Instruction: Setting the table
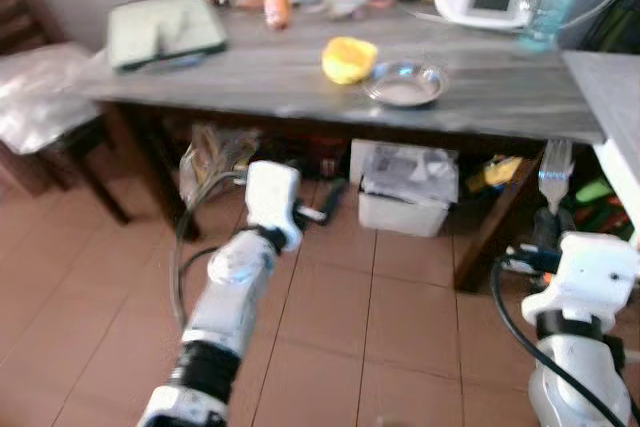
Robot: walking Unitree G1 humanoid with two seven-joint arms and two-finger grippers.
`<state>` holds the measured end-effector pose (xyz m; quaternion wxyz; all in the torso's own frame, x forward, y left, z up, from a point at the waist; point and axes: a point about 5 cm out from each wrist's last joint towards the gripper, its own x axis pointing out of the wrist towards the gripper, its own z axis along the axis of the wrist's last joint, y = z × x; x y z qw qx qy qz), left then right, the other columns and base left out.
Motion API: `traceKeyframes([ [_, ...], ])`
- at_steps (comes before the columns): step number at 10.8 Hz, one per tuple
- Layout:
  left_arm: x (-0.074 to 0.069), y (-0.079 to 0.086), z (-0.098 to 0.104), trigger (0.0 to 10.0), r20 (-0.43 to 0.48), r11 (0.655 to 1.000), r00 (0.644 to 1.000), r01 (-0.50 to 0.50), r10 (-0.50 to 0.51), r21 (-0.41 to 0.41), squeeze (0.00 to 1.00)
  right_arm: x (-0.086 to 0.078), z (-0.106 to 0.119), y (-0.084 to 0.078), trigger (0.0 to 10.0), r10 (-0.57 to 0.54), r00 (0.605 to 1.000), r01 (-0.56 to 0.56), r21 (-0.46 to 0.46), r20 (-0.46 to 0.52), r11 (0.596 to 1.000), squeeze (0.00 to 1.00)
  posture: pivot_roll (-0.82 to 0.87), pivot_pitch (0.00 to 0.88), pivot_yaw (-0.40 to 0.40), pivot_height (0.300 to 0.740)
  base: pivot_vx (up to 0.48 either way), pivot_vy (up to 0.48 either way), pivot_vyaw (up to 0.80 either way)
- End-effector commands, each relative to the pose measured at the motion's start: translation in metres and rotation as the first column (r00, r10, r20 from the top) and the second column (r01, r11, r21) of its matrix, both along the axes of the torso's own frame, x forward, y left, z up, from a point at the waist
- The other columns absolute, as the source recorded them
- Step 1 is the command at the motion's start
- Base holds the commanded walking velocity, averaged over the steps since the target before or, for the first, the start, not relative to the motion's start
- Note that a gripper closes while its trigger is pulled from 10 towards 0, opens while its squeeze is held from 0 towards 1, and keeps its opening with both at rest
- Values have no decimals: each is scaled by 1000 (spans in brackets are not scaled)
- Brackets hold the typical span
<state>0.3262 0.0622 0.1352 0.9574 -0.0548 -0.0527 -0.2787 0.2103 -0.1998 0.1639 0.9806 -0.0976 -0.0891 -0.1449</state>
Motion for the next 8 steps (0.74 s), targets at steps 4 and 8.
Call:
traceKeyframes([
  [4, 1, 3, 1, 10000, 7, 1000, 1000, 0, 0, 20, 0, -1, 4, 0, 10000, -5, 1000, 5, -4, 16, 1000, 0, -45, 96, 32, 740, 480, 0, 0],
  [8, 0, 2, 0, 10000, 3, 1000, 1000, 7, -7, 22, 0, -2, 4, -1, 10000, -11, 1000, 11, -7, 14, 1000, 0, -49, 99, 34, 740, 480, 0, 0],
])
